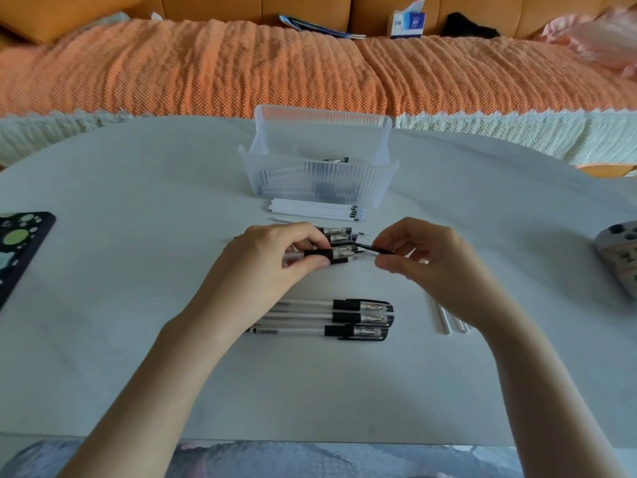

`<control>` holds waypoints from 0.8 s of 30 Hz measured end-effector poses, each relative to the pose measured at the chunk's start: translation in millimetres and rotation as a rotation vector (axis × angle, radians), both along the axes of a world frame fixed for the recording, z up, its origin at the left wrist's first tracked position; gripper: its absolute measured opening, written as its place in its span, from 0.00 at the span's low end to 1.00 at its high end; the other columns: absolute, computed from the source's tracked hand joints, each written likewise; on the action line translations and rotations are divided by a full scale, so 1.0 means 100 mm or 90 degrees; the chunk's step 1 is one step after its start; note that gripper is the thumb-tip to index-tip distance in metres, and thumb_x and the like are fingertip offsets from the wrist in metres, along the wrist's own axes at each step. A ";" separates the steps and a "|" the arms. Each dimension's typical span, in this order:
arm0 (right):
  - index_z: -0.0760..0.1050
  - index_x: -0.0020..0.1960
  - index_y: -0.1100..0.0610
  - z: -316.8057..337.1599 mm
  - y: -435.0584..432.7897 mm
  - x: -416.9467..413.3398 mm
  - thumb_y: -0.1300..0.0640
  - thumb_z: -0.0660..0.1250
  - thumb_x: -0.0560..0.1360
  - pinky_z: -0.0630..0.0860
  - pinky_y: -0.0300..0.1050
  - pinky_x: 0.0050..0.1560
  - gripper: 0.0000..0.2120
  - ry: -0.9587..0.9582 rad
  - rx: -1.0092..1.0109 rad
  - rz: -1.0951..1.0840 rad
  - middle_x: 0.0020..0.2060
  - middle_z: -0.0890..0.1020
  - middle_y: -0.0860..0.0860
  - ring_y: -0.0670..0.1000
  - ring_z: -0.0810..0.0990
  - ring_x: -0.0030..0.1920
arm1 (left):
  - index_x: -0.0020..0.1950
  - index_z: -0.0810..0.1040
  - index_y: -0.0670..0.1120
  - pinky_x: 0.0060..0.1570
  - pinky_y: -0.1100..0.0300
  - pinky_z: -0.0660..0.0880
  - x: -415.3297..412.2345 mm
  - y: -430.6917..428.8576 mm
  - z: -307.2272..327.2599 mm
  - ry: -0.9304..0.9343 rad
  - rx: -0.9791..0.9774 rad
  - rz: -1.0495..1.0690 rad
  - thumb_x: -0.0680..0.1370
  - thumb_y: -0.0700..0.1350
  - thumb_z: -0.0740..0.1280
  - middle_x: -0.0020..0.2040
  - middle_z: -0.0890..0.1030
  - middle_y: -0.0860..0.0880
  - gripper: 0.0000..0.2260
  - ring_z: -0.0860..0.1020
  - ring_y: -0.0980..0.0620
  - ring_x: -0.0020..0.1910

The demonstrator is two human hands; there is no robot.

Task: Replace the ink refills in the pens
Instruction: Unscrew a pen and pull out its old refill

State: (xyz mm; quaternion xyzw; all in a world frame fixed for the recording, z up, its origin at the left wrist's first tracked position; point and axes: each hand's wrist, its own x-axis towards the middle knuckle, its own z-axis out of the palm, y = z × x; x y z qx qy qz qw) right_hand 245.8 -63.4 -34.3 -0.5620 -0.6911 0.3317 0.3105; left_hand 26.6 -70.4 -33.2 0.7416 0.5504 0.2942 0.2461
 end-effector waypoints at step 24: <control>0.80 0.42 0.51 0.00 -0.10 -0.24 0.63 0.72 0.70 0.68 0.25 0.42 0.07 0.033 0.066 0.024 0.34 0.82 0.43 0.42 0.78 0.40 | 0.40 0.81 0.50 0.38 0.74 0.69 0.13 -0.01 -0.04 -0.072 -0.055 -0.037 0.71 0.44 0.73 0.31 0.81 0.58 0.02 0.75 0.67 0.31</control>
